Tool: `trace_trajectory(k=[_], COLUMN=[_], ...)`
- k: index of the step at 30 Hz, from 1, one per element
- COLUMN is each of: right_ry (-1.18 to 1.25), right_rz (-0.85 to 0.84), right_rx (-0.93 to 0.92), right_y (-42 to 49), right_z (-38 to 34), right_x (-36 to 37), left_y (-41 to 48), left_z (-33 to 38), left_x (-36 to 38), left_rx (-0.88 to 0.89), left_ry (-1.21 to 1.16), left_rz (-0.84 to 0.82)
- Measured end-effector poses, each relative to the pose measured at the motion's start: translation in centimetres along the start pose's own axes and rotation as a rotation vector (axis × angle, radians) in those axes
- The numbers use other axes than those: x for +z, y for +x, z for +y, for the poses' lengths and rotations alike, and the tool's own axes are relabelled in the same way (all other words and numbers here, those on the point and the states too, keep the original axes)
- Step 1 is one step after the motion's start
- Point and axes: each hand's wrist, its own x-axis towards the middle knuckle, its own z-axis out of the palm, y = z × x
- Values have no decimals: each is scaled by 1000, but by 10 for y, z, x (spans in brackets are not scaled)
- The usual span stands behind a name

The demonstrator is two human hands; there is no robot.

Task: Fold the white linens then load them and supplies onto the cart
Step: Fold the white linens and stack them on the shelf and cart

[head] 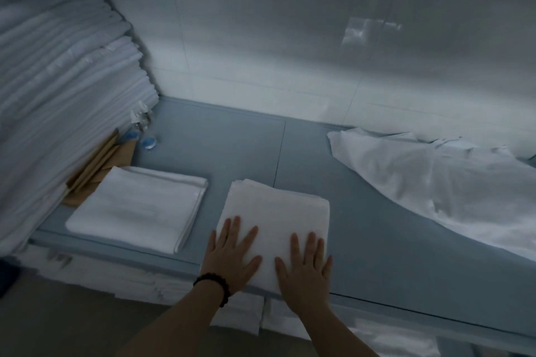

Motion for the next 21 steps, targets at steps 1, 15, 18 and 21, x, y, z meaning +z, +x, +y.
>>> trace_trajectory(k=[1, 15, 18, 21], right_ry=[-2, -39, -41, -2], right_rz=[-3, -125, -68, -13], right_rx=[0, 37, 60, 48], right_y=[0, -7, -10, -12], right_z=[0, -15, -32, -63], right_x=[-1, -36, -35, -32], left_y=[-1, -58, -66, -67], left_z=[1, -51, -81, -115], left_x=[-1, -40, -52, -67], left_rx=[-19, -187, -180, -164], left_ry=[-5, -93, -118, -158], left_rz=[-4, -4, 59, 113])
